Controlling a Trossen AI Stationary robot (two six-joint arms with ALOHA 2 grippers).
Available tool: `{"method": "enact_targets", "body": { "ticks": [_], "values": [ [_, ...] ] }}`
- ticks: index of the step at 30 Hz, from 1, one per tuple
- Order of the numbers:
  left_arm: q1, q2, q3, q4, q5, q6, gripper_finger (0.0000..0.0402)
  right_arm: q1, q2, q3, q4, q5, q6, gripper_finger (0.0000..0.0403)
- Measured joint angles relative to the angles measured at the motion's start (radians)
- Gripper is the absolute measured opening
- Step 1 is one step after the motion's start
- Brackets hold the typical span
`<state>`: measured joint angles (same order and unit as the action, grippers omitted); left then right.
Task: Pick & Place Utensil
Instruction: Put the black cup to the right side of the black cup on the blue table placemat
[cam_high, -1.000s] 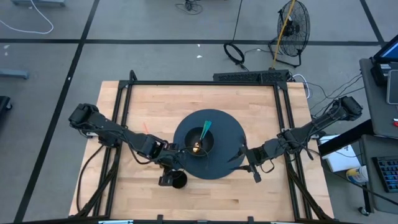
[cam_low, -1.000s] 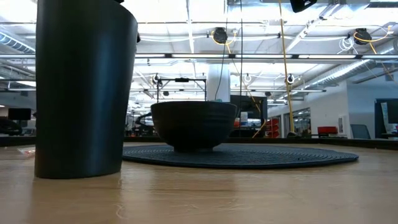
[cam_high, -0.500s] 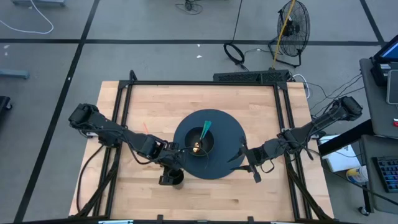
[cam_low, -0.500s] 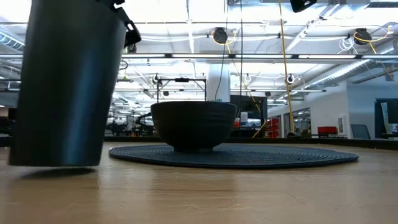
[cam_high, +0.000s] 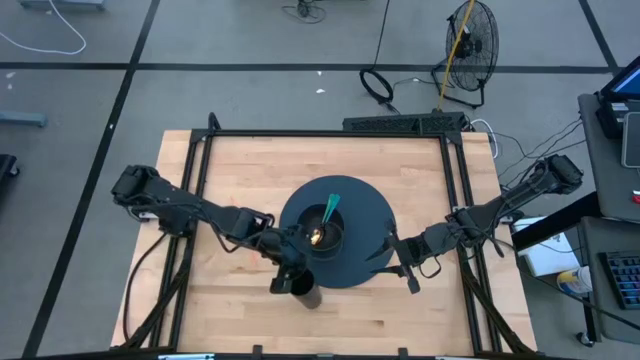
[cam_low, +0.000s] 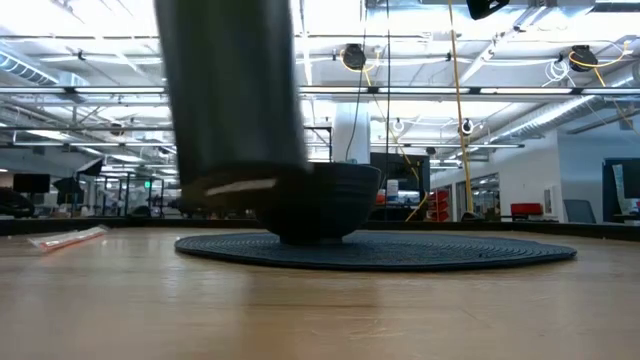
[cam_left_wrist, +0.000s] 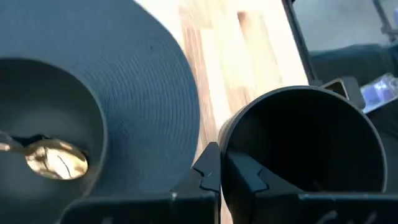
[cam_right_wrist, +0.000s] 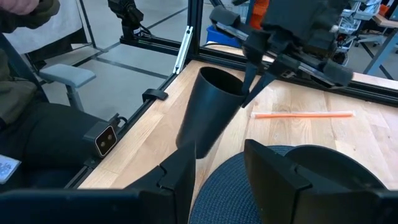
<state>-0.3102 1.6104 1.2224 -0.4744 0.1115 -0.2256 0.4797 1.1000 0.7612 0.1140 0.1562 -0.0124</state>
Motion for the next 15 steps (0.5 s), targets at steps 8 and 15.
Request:
{"method": "enact_targets", "body": {
  "ticks": [8, 15],
  "values": [
    [-0.012, 0.080, 0.066, 0.080, 0.063, 0.029, 0.0003, 0.000, 0.000, 0.000, 0.001, 0.000, -0.024, 0.0130],
    [-0.033, 0.243, 0.303, -0.144, 0.046, 0.112, 0.0003, 0.001, 0.000, 0.000, -0.007, 0.000, -0.005, 0.0130]
  ]
}}
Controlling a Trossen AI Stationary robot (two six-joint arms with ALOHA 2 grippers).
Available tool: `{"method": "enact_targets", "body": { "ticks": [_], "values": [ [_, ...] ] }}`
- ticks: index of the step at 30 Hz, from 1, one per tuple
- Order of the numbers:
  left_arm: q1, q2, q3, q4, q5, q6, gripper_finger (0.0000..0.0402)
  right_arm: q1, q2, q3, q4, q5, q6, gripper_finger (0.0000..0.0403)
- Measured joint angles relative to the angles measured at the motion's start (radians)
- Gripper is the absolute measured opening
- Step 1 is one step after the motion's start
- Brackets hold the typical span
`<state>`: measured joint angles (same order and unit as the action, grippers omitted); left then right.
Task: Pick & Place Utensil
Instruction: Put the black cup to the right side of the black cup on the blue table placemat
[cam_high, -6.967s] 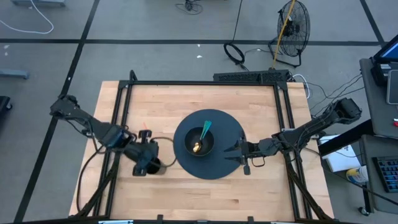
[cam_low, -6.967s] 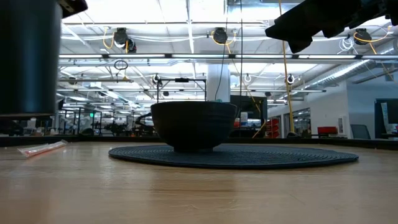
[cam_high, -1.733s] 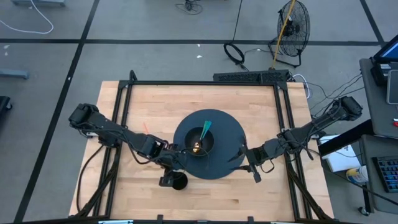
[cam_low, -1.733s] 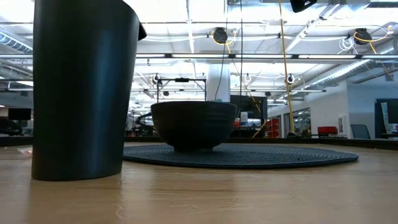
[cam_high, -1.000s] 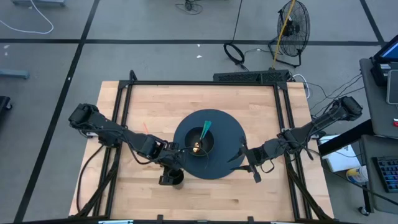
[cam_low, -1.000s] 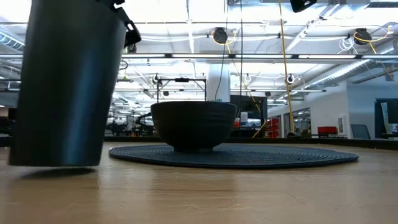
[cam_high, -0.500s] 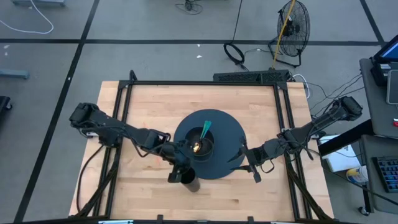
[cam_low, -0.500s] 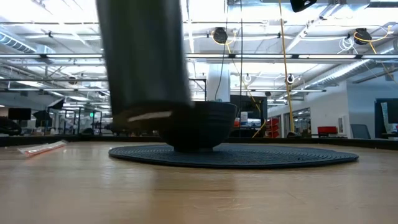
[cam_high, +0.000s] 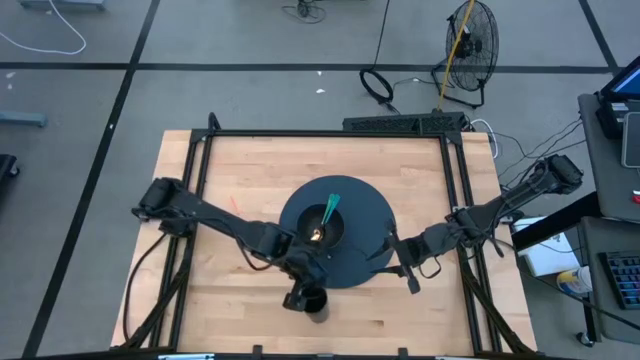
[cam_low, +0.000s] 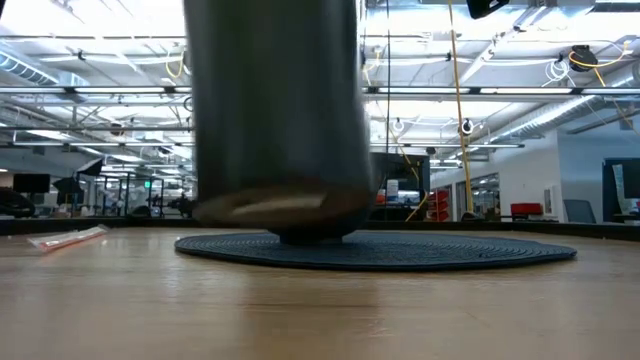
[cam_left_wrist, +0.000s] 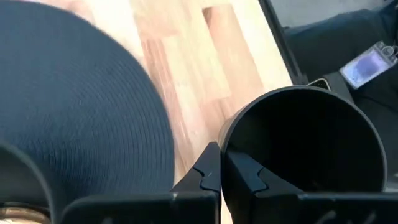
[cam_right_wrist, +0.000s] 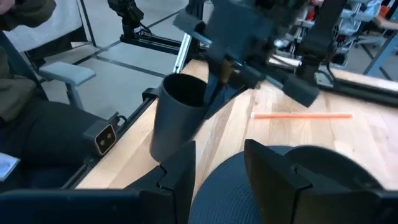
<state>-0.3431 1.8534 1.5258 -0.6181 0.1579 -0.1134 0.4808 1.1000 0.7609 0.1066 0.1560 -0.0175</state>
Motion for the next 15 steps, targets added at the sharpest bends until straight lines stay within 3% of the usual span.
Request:
{"method": "enact_targets", "body": {
  "ticks": [15],
  "values": [
    [0.003, 0.122, 0.071, 0.054, -0.027, -0.007, 0.0004, 0.073, 0.000, 0.000, -0.096, 0.004, 0.013, 0.0130]
  ]
}}
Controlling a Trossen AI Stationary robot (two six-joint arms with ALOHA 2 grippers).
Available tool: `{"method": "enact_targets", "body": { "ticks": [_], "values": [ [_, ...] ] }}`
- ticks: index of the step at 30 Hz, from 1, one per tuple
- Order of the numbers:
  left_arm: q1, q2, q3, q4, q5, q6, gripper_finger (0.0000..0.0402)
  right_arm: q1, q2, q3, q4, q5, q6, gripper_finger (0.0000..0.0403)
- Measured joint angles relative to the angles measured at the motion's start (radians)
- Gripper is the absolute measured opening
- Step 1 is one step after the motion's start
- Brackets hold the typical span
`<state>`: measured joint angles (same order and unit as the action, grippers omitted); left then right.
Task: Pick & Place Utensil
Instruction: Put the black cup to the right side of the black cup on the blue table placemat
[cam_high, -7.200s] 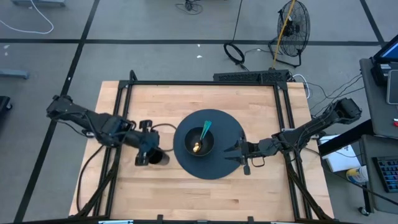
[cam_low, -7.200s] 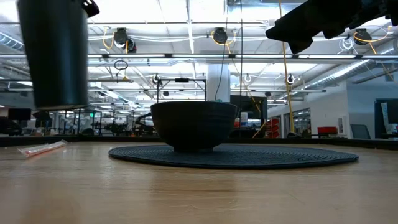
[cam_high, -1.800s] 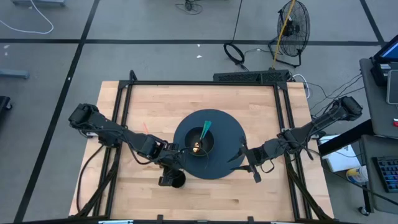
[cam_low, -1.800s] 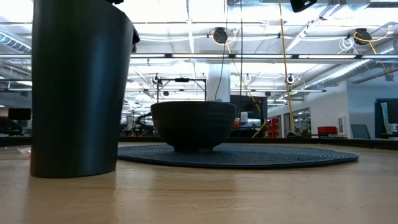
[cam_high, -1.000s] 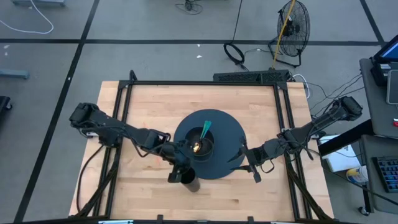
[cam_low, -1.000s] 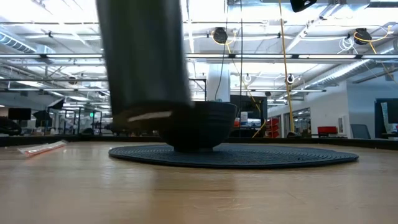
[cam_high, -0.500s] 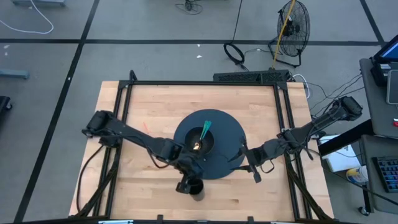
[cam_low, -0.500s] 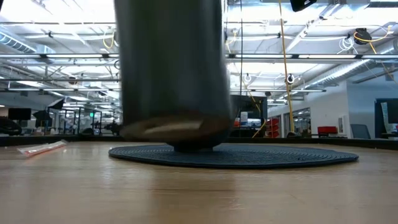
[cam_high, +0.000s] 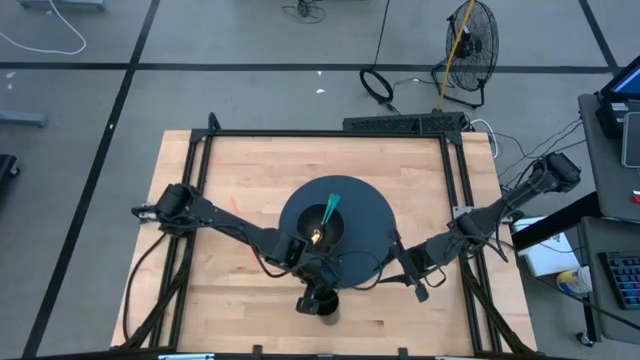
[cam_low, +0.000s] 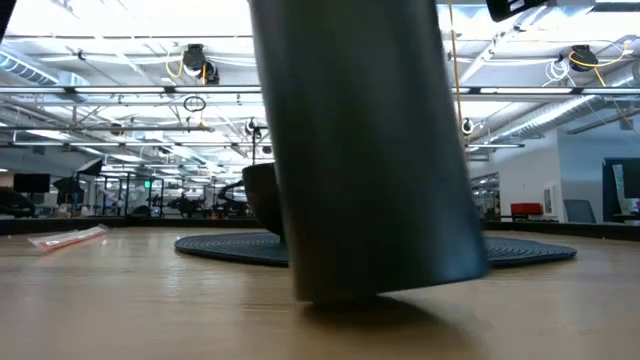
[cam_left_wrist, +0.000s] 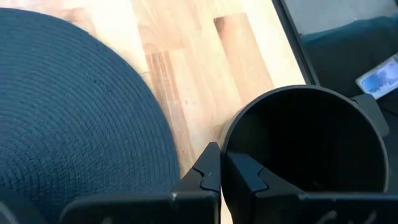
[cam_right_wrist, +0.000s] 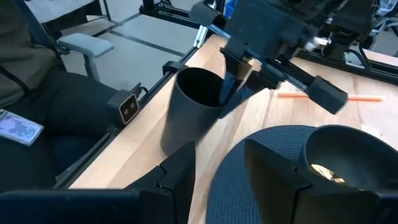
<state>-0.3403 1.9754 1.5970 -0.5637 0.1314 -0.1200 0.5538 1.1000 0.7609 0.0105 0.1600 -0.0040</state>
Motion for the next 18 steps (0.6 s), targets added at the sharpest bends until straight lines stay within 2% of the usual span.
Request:
{"method": "enact_targets", "body": {
  "ticks": [11, 18],
  "values": [
    [0.003, -0.006, 0.000, 0.015, -0.009, -0.005, 0.0085, 0.001, 0.000, 0.000, -0.001, 0.000, 0.000, 0.0130],
    [0.003, -0.022, -0.001, 0.012, -0.011, 0.005, 0.0120, 0.001, 0.000, 0.000, -0.001, 0.000, 0.000, 0.0130]
  ]
}}
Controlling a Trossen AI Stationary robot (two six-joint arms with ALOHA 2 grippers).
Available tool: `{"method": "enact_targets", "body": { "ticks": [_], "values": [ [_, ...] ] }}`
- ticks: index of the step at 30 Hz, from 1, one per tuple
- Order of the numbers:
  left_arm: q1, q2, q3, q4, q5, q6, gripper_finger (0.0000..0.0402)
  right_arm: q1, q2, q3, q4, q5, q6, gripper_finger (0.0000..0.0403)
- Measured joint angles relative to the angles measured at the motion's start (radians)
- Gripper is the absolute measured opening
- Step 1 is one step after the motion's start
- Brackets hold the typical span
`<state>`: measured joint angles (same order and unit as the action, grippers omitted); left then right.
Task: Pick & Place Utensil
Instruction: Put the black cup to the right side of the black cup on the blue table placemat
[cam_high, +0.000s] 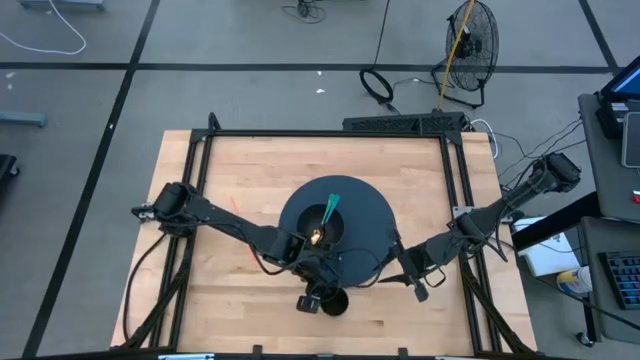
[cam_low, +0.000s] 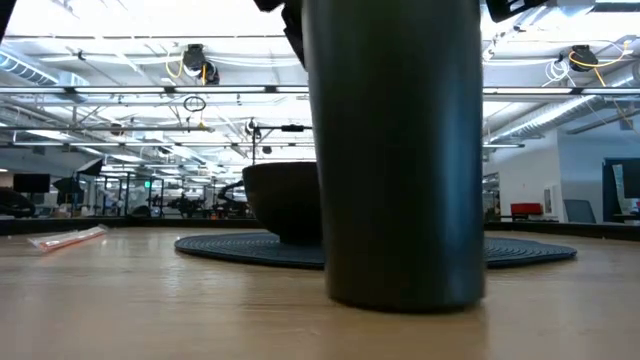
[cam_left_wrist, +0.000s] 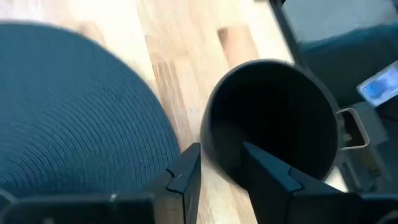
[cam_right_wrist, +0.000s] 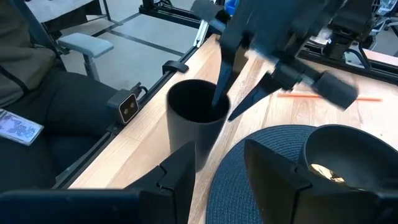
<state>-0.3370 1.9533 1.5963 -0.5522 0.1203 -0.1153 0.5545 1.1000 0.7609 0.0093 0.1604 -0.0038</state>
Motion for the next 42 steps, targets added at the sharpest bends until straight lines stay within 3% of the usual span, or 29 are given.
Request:
{"method": "enact_targets", "body": {
  "ticks": [11, 18, 27, 34, 42],
  "values": [
    [-0.019, -0.125, 0.000, -0.044, -0.143, 0.053, 0.0133, 0.000, 0.000, 0.000, 0.011, 0.000, 0.003, 0.0130],
    [-0.116, -0.309, -0.046, -0.196, -0.448, 0.027, 0.0134, 0.037, 0.098, 0.001, 0.180, -0.036, -0.112, 0.0130],
    [-0.334, -0.593, -0.399, -0.146, -0.848, -0.213, 0.0134, 0.040, 0.225, 0.028, 0.348, -0.036, -0.251, 0.0130],
    [-0.389, -0.737, -0.680, -0.055, -0.982, -0.410, 0.0134, -0.003, 0.416, 0.268, 0.151, -0.161, -0.244, 0.0130],
    [-0.393, -0.801, -0.855, 0.169, -1.029, -0.364, 0.0134, -0.010, 0.583, 0.513, -0.093, -0.221, -0.191, 0.0130]
  ]
}}
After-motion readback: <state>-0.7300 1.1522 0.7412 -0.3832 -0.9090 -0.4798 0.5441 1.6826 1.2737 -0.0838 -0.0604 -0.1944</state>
